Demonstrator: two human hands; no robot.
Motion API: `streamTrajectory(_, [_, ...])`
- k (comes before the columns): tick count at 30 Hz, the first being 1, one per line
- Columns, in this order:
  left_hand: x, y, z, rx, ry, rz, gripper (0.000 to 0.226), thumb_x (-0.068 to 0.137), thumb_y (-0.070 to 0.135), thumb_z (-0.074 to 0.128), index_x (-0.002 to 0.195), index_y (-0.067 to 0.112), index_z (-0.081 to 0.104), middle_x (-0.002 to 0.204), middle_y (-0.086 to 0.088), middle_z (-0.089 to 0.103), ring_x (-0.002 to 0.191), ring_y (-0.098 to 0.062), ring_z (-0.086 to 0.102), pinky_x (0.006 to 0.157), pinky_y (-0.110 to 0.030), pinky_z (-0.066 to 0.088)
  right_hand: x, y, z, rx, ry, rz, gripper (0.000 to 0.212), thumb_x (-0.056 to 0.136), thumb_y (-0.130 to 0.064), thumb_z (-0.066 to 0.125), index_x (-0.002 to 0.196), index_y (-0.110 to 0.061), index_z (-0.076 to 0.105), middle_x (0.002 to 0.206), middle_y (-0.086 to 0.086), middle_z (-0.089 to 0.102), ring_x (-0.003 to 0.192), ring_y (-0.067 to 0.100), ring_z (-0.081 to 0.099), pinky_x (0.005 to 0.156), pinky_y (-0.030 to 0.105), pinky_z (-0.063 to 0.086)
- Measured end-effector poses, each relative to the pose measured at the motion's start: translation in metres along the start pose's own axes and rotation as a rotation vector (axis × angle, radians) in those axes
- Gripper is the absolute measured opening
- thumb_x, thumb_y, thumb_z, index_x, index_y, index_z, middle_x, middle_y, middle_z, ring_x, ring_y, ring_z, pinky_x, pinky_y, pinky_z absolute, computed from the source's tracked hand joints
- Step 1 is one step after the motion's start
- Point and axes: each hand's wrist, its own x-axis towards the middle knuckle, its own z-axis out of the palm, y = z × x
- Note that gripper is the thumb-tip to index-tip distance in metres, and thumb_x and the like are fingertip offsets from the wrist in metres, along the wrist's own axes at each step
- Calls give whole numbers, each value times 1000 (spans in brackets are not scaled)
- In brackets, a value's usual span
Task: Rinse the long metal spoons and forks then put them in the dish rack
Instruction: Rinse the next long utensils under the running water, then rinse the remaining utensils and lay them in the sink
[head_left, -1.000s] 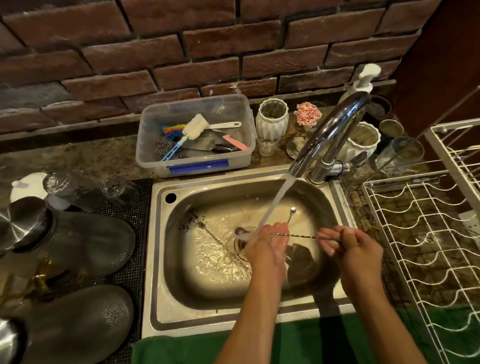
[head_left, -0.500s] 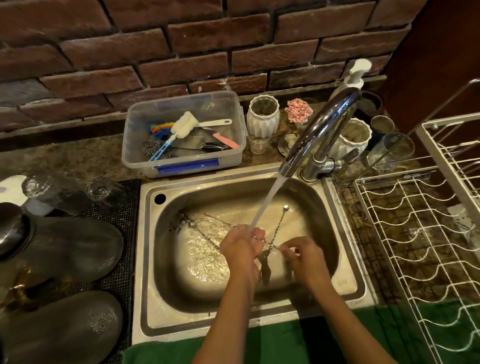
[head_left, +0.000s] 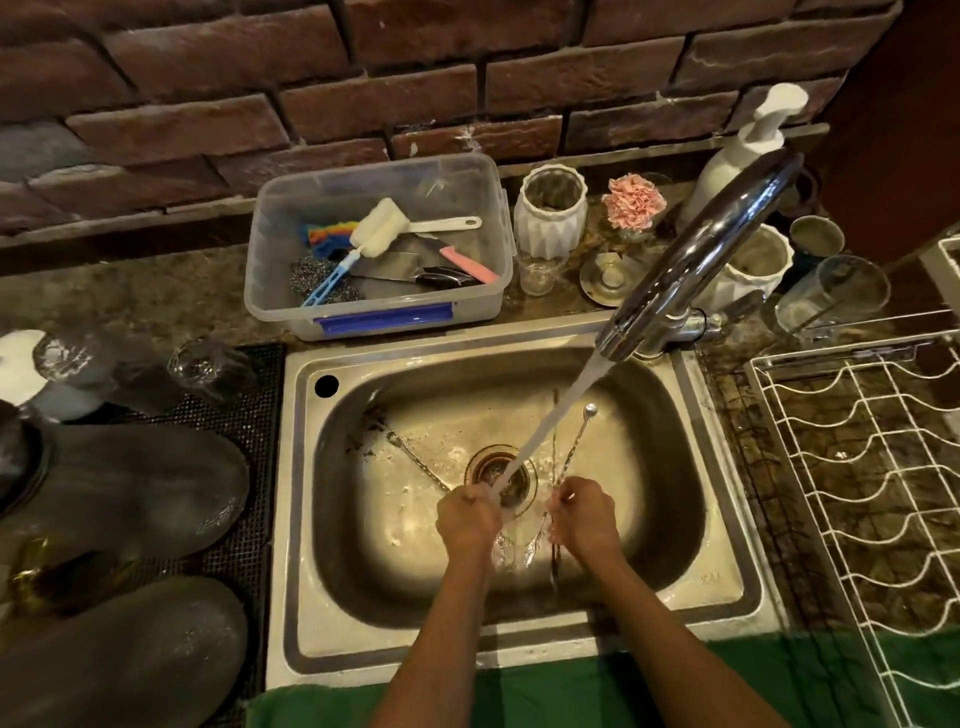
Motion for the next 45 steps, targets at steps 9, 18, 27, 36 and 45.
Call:
streamTrajectory(9, [48,-14,-40,94,247,-46,17,95,10,58,95,5,74,90,-17,74,86,-34,70,82,-44,60,26,23,15,51,87,248,10,92,-7,67,101,-4,70,90,15,74,77,25,70,73,31,53])
streamTrajectory(18, [78,-4,-33,185,278,-50,14,86,16,76,90,3,70,89,-17,74,85,-35,71,81,-42,58,50,30,26,228,52,402,9,85,-5,73,77,-4,74,74,16,74,65,29,74,74,45,63])
streamTrajectory(27, [81,5,-32,252,265,-30,3,83,7,74,81,4,72,83,-16,74,79,-33,71,76,-42,61,39,28,15,-5,0,264,24,100,-25,54,98,-11,73,90,15,75,85,34,71,81,41,57])
streamTrajectory(36, [32,25,-59,36,285,41,6,84,6,71,80,8,67,76,-12,72,74,-30,73,70,-43,62,-55,-24,-3,293,-746,90,19,98,-17,60,98,0,68,84,12,77,60,19,69,48,27,53])
streamTrajectory(45, [-64,49,-69,-281,318,139,14,82,2,71,69,6,66,57,-4,69,53,-16,64,50,-25,51,-105,-54,30,1501,-472,311,40,87,-10,63,125,3,61,100,19,73,91,27,72,75,34,61])
